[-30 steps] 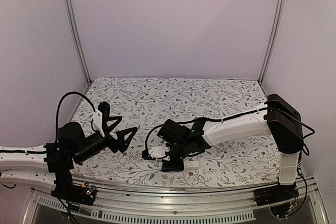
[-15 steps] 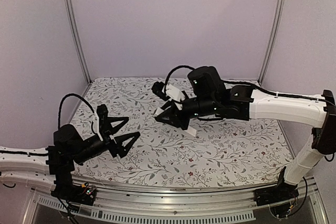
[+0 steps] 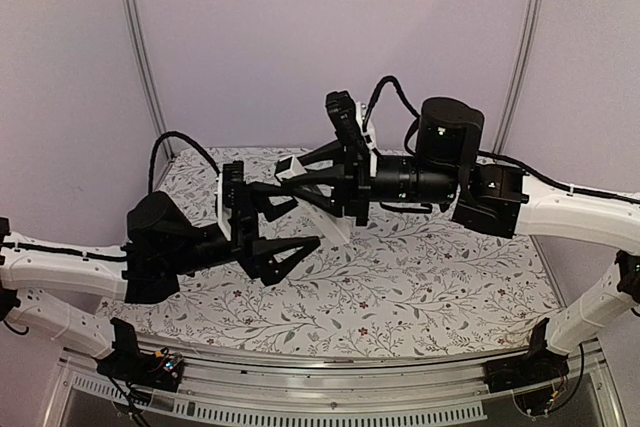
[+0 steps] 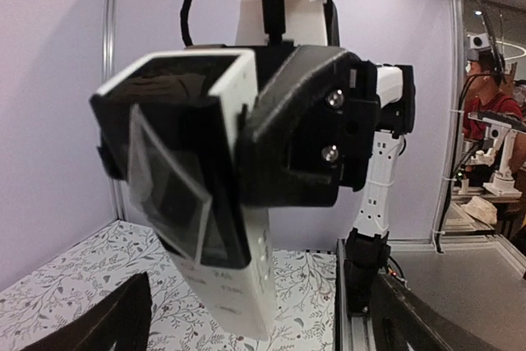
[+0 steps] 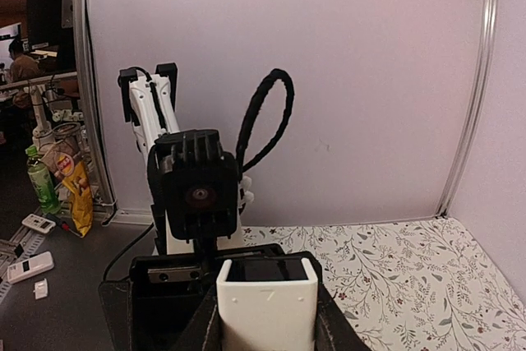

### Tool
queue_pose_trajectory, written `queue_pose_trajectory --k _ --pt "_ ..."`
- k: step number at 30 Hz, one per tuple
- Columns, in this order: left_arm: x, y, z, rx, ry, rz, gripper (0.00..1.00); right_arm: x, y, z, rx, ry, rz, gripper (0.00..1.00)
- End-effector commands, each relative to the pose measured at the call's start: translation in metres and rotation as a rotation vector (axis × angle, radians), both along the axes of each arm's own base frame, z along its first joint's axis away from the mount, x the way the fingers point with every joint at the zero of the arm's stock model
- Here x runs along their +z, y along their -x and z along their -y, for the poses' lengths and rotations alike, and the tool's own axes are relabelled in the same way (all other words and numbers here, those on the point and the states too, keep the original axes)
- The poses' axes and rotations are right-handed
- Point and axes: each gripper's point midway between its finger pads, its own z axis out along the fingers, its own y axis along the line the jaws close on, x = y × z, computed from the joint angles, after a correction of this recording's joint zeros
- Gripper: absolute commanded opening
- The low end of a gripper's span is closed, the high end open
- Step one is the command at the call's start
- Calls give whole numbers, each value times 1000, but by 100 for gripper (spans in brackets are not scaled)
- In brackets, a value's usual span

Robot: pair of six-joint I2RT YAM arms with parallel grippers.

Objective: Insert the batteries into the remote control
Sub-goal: Pass from the right arm to the left, then pick up the remote control from the center of the board.

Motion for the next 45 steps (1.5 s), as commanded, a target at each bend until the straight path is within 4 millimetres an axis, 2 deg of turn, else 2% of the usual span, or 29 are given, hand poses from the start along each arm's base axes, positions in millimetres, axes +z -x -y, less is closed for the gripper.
queue_pose_trajectory --k 1,5,8,18,19,21,24,27,28,31,36,39,45 --pt "8 14 19 -114 11 -2 88 18 20 5 77 -74 11 15" --pt "15 3 20 -68 35 -37 74 24 29 7 107 -95 18 15" --pt "20 5 23 -86 40 -29 59 25 33 8 118 -105 21 15" --pt "19 10 27 -112 38 -43 11 22 36 14 109 -116 21 16" --pt "19 10 26 -109 40 -45 7 21 35 14 104 -113 19 18" --pt "19 8 24 -92 38 -58 0 17 32 16 84 -109 14 30" --pt "7 -7 23 -11 -12 -122 0 18 27 22 38 -115 13 58" --pt "-15 -30 22 116 -110 -214 0 26 21 33 -24 -134 15 95" --pt "-26 -38 20 165 -160 -252 0 27 17 37 -55 -137 16 98" --pt "-63 -66 8 354 -328 -364 0 32 -1 58 -205 -151 14 99" --pt "-131 -85 -26 597 -660 -540 0 25 -35 92 -468 -121 -45 99" --pt "-169 -83 -44 671 -844 -619 0 8 -46 100 -549 -57 -92 99" --pt "-243 -61 -56 625 -1136 -750 0 -20 -57 104 -621 27 -166 99"
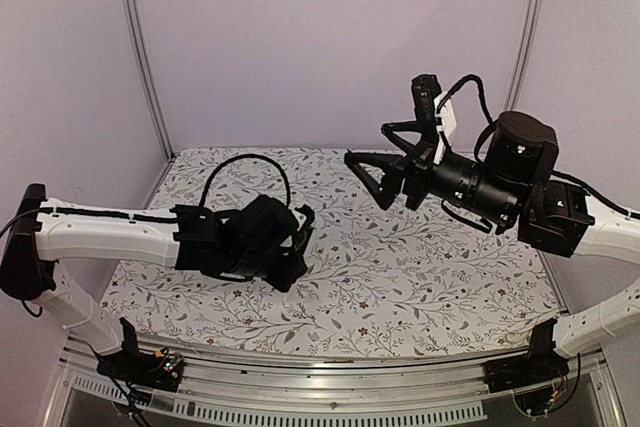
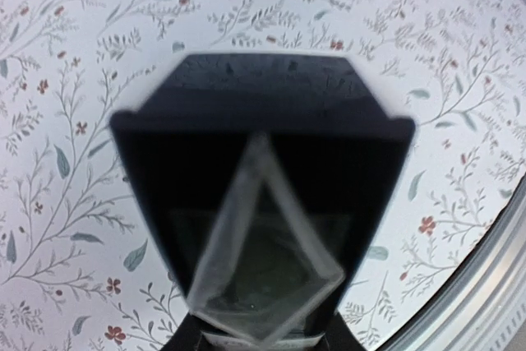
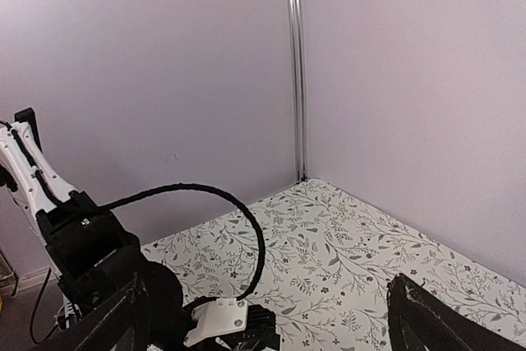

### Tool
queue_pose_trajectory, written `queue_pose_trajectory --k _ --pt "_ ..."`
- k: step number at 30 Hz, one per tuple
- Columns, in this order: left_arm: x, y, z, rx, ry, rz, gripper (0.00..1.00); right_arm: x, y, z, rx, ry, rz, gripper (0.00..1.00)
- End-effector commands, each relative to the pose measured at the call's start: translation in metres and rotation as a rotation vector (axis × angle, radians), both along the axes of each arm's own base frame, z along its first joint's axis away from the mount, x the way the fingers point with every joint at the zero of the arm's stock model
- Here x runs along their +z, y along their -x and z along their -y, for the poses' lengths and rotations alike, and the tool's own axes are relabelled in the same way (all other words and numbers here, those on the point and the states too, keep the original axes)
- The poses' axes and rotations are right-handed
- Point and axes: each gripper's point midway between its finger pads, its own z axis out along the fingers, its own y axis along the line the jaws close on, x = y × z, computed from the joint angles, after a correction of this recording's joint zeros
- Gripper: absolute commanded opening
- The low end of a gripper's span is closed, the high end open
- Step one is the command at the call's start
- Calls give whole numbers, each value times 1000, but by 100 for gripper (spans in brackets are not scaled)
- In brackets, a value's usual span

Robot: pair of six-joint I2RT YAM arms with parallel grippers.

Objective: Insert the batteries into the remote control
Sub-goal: Pick up the remote control from the center of the board, then reset both arms

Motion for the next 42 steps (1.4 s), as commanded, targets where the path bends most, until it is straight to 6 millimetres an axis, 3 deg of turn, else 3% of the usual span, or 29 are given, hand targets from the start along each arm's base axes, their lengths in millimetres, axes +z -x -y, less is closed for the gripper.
queue_pose_trajectory --k 1,5,9,14,18,24,27,31,34,39,42 --pt "-69 22 -40 28 -271 -216 0 -40 -14 4 -95 97 -107 99" --pt "-106 27 -48 4 -346 -335 0 -52 -14 1 -85 128 -133 99" --pt "-121 27 -47 -27 -366 -397 0 -56 -12 -3 -70 139 -144 99" --pt "-132 27 -48 -65 -371 -448 10 -58 -12 -3 -69 146 -152 99" --pt "-139 23 -45 -88 -361 -471 30 -59 -13 -3 -70 146 -153 99" --pt "-143 18 -34 -116 -327 -496 34 -56 -12 -3 -65 142 -152 99" --pt "-139 17 -28 -128 -305 -492 44 -58 -13 -1 -80 149 -155 99" --pt "-126 12 -24 -129 -277 -462 63 -65 -20 5 -131 171 -160 99" --pt "-106 3 -20 -124 -225 -411 78 -73 -31 16 -212 191 -174 99" --pt "-36 -30 -16 -80 -22 -207 81 -93 -68 56 -348 180 -276 99" --pt "6 -60 -37 24 102 -59 83 -114 -92 93 -431 169 -340 99"
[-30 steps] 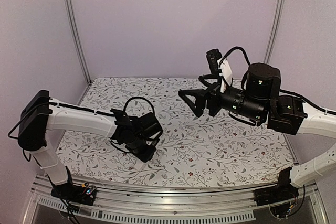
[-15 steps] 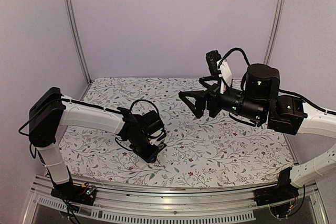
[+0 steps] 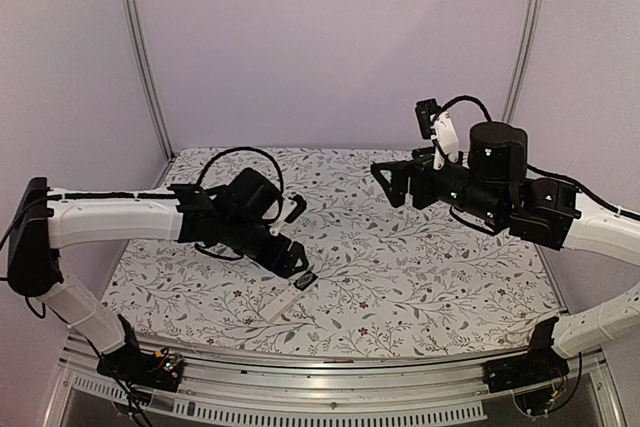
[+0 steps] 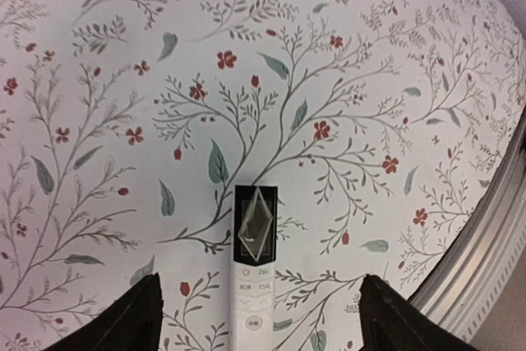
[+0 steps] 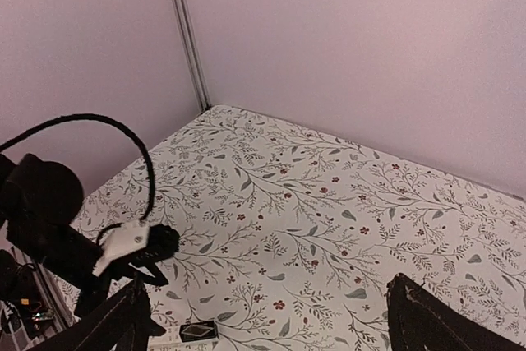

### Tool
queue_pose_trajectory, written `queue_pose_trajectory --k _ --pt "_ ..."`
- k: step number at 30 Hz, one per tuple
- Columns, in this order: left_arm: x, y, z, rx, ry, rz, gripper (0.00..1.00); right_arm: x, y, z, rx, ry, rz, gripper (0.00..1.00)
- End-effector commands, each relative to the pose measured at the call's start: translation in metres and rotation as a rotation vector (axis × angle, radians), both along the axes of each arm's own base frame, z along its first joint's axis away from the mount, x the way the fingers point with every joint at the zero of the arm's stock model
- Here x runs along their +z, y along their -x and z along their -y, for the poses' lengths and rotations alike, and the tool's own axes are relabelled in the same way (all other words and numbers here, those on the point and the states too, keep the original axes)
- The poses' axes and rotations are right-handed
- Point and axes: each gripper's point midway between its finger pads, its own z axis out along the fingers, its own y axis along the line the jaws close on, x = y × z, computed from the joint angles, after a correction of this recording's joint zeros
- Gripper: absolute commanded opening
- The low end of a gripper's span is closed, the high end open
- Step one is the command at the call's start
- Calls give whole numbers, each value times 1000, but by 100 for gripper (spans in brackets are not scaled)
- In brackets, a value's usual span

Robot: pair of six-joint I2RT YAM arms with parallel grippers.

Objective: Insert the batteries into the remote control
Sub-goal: Reset both arms

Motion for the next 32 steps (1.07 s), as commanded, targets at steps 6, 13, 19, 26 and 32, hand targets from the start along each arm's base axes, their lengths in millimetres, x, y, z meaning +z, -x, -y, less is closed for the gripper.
queue_pose_trajectory --k 6,13,19,26,32 --pt "109 -103 -114 504 263 444 84 -101 -65 141 -341 5 -245 99" --pt "100 -113 -235 951 194 686 87 -160 -78 240 -497 -137 -298 99" --pt "82 -102 -288 1089 87 814 88 -189 -65 285 -713 -182 -229 99" --pt "80 -102 -306 1113 39 878 90 -200 -67 296 -793 -216 -272 99" --pt "83 -104 -307 1103 67 891 90 -206 -65 299 -818 -224 -287 99"
